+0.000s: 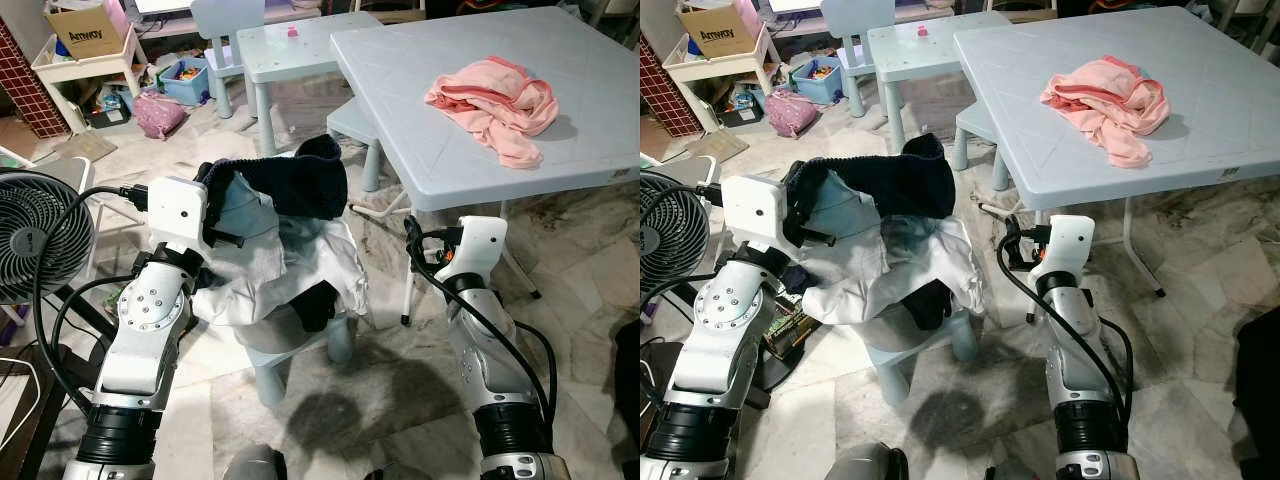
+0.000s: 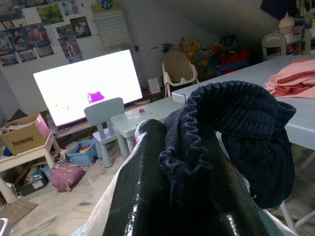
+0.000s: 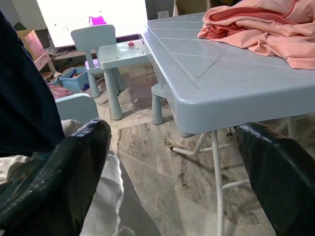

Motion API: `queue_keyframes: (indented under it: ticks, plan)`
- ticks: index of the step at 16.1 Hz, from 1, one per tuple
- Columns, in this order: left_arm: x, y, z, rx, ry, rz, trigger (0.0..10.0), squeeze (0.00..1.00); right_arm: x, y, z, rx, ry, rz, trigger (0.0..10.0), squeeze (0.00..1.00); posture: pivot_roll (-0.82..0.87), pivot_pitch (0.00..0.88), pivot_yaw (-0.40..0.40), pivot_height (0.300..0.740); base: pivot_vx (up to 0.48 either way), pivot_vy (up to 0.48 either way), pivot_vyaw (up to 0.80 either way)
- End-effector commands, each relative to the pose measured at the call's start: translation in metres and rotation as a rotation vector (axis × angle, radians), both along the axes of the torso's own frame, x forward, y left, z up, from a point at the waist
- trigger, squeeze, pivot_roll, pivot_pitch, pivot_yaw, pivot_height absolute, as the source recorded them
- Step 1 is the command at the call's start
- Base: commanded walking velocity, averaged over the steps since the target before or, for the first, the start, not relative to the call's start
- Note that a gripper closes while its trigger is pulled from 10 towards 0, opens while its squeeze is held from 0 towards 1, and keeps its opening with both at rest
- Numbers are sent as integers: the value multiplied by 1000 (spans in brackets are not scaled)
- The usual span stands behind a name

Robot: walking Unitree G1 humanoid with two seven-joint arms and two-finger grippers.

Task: Hang hanger

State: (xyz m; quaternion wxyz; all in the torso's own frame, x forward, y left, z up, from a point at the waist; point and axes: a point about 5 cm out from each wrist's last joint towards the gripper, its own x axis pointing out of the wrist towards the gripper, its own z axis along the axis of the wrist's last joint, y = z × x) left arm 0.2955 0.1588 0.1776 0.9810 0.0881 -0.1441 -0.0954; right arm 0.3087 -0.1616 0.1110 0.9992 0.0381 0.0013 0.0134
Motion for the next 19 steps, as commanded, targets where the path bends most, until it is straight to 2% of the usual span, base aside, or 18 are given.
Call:
queue_keyframes:
  ticks: [1, 19]
  plan:
    - [-1, 2, 7, 1, -29, 13, 0, 0, 0, 1, 4, 1, -19, 2, 10000, 0, 20, 0, 65, 740, 0, 0, 0]
    - [-1, 2, 7, 1, -29, 13, 0, 0, 0, 1, 4, 1, -19, 2, 10000, 0, 20, 0, 65, 740, 0, 0, 0]
